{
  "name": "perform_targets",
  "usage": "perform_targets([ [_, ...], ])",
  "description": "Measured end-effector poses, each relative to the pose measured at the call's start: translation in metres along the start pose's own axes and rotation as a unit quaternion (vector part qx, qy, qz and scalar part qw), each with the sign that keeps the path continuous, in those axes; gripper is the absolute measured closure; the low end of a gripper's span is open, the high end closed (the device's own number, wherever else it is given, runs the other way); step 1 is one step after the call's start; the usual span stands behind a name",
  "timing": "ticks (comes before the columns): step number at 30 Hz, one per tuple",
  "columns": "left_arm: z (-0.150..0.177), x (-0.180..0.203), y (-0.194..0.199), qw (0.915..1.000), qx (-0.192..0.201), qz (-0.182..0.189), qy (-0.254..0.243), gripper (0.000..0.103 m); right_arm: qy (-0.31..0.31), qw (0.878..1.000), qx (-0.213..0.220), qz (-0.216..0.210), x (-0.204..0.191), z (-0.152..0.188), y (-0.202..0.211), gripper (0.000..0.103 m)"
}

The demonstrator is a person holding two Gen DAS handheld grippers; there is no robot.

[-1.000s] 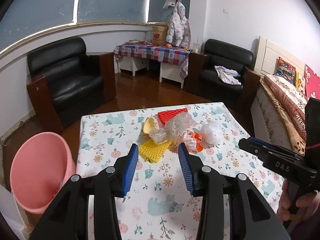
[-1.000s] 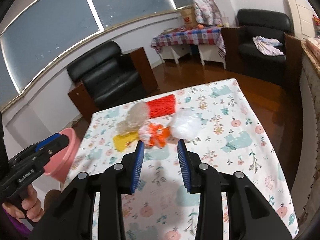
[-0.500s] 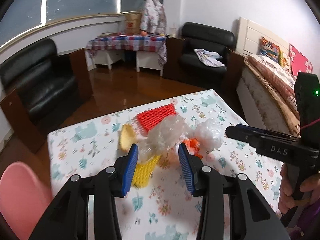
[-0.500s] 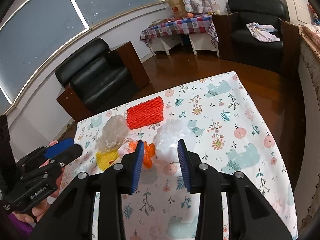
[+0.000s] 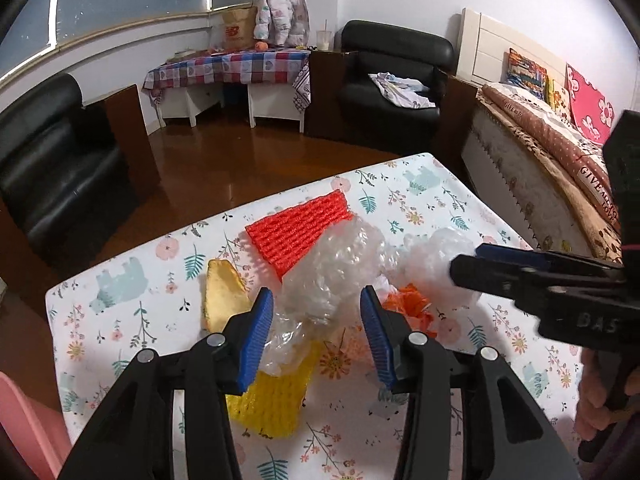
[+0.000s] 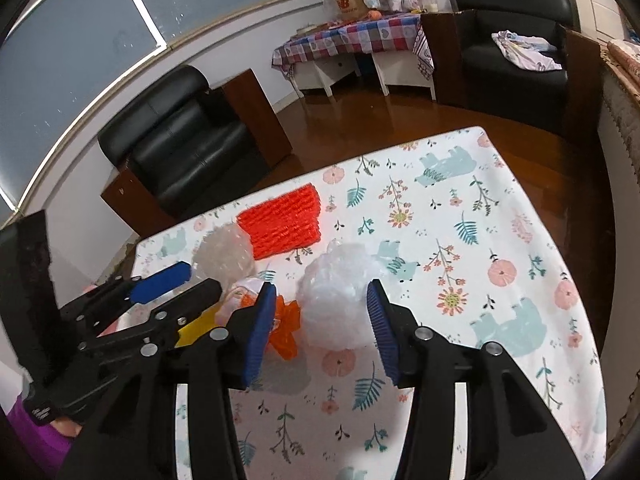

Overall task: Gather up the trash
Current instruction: 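Grasp the clear bubble wrap with the left tool while the right tool grasps the white plastic bag, then carry the bubble wrap with the left tool while the right tool carries the white bag to the bin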

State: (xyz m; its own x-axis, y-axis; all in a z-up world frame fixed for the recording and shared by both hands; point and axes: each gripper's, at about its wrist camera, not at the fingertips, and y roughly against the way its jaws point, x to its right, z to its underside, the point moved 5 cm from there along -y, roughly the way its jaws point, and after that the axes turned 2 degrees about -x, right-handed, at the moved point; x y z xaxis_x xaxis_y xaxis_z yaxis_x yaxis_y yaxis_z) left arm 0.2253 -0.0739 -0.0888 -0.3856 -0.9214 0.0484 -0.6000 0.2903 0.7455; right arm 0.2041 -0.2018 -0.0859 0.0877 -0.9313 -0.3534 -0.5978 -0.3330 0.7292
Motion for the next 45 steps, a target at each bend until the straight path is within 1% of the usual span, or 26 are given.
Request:
perform_targets([
  [1,0.0,0.0,0.0,1.0,0.003,0.001,0.001,0.063,0.0,1.0,-0.002,0.006,0.001,0.001,-0.004,0.055],
  [2,0.001,0.0,-0.001,1.0,0.009,-0.003,0.001,0.072,0.0,1.0,-0.003,0.012,0.002,0.002,-0.007,0.055],
  [4,0.002,0.0,-0.001,0.9999,0.012,-0.004,-0.001,0.072,0.003,1.0,0.0,0.026,0.004,0.002,-0.011,0.055],
  [7,0.005,-0.001,0.002,0.9998,0.018,0.001,0.007,0.076,0.004,0.999,0.002,0.032,0.01,0.004,-0.013,0.055],
  [8,0.006,-0.001,0.004,0.9998,0.019,0.003,0.008,0.08,0.001,0.999,0.003,0.032,0.012,0.005,-0.013,0.055],
  [9,0.006,0.0,0.006,0.9997,0.021,0.004,0.009,0.081,-0.001,0.999,0.004,0.033,0.014,0.006,-0.013,0.055],
  [13,0.009,0.001,0.019,0.9994,0.03,0.005,0.014,0.082,-0.006,0.999,0.007,0.033,0.021,0.008,-0.012,0.056],
  [14,0.01,0.001,0.023,0.9993,0.033,0.004,0.018,0.082,-0.005,0.999,0.008,0.034,0.021,0.008,-0.011,0.062],
  [17,0.012,0.001,0.035,0.9988,0.04,0.004,0.028,0.082,-0.006,0.999,0.011,0.032,0.022,0.01,-0.008,0.068],
  [20,0.014,0.002,0.048,0.998,0.05,0.004,0.038,0.082,-0.006,0.999,0.019,0.031,0.022,0.011,-0.001,0.07],
  [28,0.023,0.002,0.08,0.996,0.069,-0.008,0.057,0.082,0.001,0.999,0.049,0.018,0.008,0.012,0.031,0.071],
  [33,0.033,-0.005,0.093,0.9946,0.067,-0.024,0.075,0.082,0.018,0.998,0.062,0.001,-0.011,0.019,0.05,0.071],
  [39,0.044,-0.021,0.102,0.9924,0.06,-0.043,0.099,0.082,0.043,0.997,0.056,-0.019,-0.034,0.032,0.055,0.071],
  [45,0.054,-0.035,0.115,0.9887,0.066,-0.057,0.122,0.082,0.069,0.996,0.048,-0.035,-0.056,0.039,0.053,0.071],
])
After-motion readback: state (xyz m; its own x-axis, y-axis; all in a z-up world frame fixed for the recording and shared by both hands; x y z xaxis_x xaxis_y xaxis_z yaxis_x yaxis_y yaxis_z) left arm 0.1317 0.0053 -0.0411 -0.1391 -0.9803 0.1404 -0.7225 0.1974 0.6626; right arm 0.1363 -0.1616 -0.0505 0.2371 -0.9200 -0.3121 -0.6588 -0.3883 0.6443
